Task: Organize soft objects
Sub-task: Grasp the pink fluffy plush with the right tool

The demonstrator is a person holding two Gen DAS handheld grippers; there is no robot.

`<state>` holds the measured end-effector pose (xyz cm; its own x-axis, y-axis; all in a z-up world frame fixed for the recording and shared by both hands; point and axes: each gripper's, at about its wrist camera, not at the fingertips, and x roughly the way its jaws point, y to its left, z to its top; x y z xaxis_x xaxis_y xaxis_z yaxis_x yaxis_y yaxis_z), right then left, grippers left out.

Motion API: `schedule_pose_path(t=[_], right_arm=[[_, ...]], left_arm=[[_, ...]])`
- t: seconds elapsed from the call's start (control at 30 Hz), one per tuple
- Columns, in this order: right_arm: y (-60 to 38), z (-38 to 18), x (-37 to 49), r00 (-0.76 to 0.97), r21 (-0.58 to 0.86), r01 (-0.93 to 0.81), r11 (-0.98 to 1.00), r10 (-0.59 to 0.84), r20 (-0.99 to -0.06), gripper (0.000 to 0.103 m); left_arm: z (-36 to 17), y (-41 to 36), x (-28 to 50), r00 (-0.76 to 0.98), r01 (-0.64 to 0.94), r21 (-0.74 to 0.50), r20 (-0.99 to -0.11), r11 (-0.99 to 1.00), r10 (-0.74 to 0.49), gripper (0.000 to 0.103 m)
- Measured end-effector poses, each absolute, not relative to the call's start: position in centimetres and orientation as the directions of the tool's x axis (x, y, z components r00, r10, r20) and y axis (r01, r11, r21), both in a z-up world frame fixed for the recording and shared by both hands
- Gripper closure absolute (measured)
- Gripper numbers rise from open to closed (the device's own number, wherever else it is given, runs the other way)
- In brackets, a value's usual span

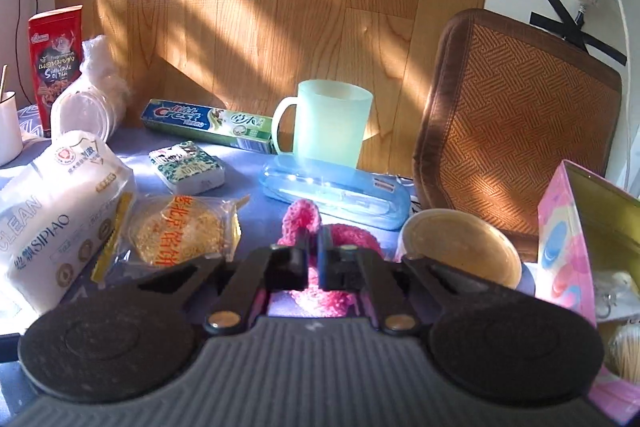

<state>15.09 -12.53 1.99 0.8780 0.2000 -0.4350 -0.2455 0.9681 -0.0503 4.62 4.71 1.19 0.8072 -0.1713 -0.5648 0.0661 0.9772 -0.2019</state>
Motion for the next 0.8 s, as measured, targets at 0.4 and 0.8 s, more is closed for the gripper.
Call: schedule_pose_path(t=[0.4,0.8], right_arm=[[-19.1,-0.3,0.9,0.893,0.012,-0.264,0.964,0.25,-0.374,0.099],[-22.2,-1.7,-1.4,0.904,0.141,-0.195,0.971,0.233,-0.358,0.074]], left_arm=[[1.1,4.1,4.6,0.8,0.077,-0.177,-0.577,0.981,-0.166,0.016],[0.8,1.8,4.8,0.786,0.059,-0.02,-0.616,0.998,-0.058,0.015]])
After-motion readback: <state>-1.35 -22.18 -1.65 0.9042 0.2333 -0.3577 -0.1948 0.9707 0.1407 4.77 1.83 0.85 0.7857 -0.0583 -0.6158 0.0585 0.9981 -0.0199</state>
